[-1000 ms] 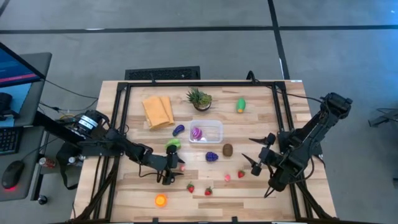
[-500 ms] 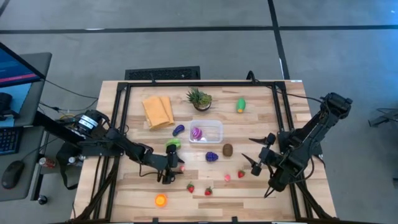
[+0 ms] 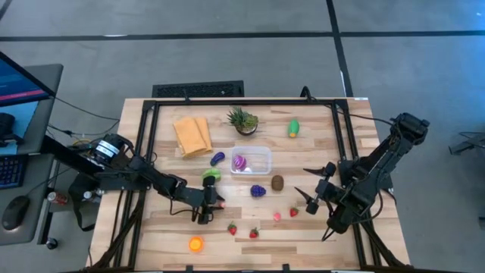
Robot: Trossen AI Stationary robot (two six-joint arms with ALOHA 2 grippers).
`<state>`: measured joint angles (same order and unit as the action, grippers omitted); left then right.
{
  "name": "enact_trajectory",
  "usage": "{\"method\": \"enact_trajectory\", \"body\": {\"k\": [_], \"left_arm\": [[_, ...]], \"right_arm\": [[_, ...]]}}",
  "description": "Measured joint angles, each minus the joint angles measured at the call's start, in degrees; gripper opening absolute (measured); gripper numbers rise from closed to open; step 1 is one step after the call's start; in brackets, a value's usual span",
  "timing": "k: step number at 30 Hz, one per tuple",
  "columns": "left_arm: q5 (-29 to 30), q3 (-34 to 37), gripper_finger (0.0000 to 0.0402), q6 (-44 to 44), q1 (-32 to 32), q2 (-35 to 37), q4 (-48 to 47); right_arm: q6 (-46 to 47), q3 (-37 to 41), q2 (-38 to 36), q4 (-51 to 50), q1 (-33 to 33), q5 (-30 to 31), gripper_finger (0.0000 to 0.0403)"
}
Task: Pick and placing Produce into tupperware
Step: Put the left pink peach into the transparent container
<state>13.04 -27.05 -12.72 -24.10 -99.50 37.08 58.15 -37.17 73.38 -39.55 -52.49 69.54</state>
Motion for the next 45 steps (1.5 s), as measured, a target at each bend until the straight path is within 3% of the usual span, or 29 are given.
{"method": "enact_trajectory", "body": {"k": [21,33,45], "left_arm": [[-0.7,-0.1,0.0099,0.7,0.0,0.0,1.6],[0.7,-4.3,0.0099,7.5,0.7,0.0,1.4],[1.3,-10.4,0.0099,16.6,6.8,0.0,-2.2]], "right_arm": [[0.0,0.0,0.0,-0.1,0.0,0.0,0.0345],[0.0,0.0,0.0,-0.3,0.0,-0.5,0.0345],[0.0,0.0,0.0,-0.3,0.0,-0.7,0.0345]]}}
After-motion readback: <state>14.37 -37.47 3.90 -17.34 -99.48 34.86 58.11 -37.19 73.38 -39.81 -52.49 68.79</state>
